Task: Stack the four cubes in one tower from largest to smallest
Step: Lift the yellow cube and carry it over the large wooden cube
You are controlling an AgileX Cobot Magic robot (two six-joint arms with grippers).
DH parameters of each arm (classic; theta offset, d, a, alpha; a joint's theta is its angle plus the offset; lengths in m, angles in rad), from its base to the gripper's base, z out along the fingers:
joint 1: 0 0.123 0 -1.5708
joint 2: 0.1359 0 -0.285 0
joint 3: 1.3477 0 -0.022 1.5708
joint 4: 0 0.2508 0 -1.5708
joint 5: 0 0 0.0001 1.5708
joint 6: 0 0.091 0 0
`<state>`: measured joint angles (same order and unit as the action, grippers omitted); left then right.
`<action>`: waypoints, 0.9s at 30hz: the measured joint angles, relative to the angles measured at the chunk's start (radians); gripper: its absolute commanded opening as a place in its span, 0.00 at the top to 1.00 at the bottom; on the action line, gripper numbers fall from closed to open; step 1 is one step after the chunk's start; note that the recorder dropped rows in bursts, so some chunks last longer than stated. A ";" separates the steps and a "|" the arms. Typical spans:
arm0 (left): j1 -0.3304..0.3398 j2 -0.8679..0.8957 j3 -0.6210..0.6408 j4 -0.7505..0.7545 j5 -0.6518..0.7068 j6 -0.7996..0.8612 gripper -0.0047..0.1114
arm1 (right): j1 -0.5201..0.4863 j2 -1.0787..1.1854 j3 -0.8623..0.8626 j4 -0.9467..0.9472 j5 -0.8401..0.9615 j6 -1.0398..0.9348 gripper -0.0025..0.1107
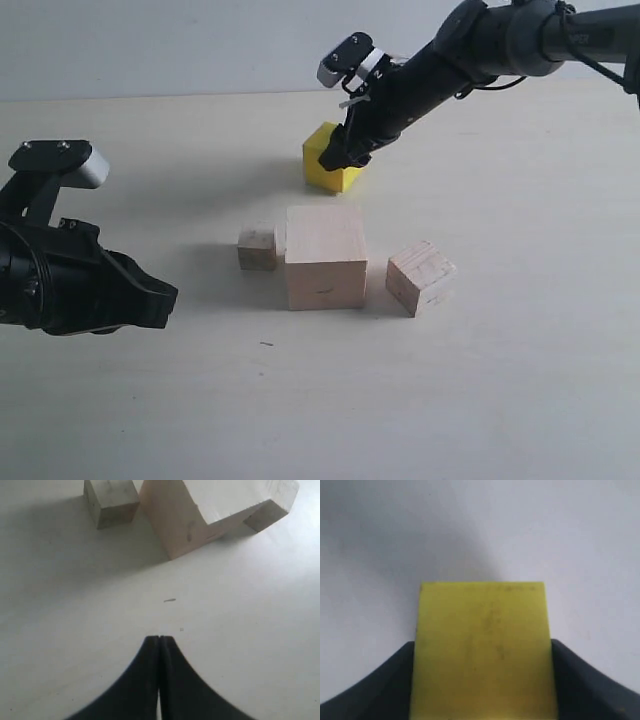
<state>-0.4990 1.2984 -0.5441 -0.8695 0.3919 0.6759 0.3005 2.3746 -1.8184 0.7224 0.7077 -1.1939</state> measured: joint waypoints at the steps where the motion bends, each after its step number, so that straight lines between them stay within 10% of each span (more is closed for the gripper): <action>1: 0.000 0.000 0.000 0.000 0.000 0.000 0.96 | 0.000 -0.018 0.002 -0.018 0.012 0.018 0.98; 19: 0.000 0.000 0.000 -0.009 -0.044 0.000 0.96 | 0.047 -0.412 0.011 -0.275 0.317 0.618 0.98; 27: 0.000 0.000 0.000 -0.045 -0.082 -0.002 0.96 | 0.112 -0.580 0.279 -0.315 0.139 0.935 0.98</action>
<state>-0.4990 1.2984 -0.5441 -0.9149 0.3097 0.6739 0.4128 1.7947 -1.5389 0.4070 0.8469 -0.2592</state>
